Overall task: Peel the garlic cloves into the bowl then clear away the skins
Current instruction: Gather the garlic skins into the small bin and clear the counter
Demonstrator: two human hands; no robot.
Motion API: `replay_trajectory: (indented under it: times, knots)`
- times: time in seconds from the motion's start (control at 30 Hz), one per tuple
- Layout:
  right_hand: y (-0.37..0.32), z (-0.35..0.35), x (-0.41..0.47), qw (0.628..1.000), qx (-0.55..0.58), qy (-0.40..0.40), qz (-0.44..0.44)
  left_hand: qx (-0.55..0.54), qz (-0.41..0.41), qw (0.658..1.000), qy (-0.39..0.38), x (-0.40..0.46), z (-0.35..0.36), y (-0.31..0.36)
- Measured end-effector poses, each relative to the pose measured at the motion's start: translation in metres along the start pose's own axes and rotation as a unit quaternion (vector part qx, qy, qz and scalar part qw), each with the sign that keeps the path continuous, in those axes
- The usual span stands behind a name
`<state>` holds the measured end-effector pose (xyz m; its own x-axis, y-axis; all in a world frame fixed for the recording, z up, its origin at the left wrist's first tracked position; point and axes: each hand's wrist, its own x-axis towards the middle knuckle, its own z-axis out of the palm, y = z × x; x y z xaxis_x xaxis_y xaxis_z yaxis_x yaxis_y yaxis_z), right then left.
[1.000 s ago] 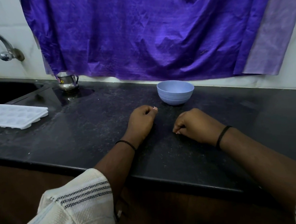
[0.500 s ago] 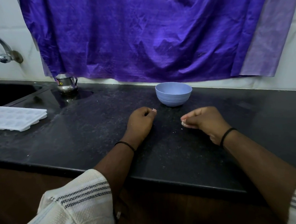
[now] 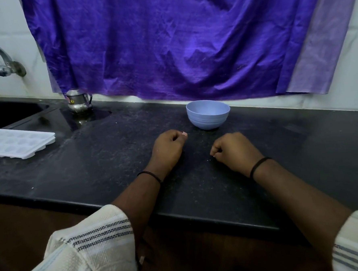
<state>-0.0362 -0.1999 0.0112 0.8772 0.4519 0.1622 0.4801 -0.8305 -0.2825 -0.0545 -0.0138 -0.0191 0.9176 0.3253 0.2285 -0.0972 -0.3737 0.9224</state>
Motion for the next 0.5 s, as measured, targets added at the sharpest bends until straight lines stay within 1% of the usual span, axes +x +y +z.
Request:
replay_trajectory:
  times: [0.07,0.2,0.33,0.5]
  knots:
    - [-0.002,-0.002,0.001,0.999,-0.023,-0.027,-0.007,0.002,0.0,1.0,-0.001,-0.001,0.0,0.001]
    - [-0.003,-0.001,-0.002,0.999,-0.011,-0.021,-0.04,0.005,0.006,1.0,0.004,0.0,0.0,0.0]
    - [-0.016,0.0,-0.006,0.995,0.003,-0.036,-0.091,0.01,0.01,1.0,0.004,-0.001,0.0,0.001]
    - [-0.027,0.003,-0.008,0.995,-0.026,-0.028,-0.087,0.007,0.006,1.0,0.0,-0.002,0.0,0.0]
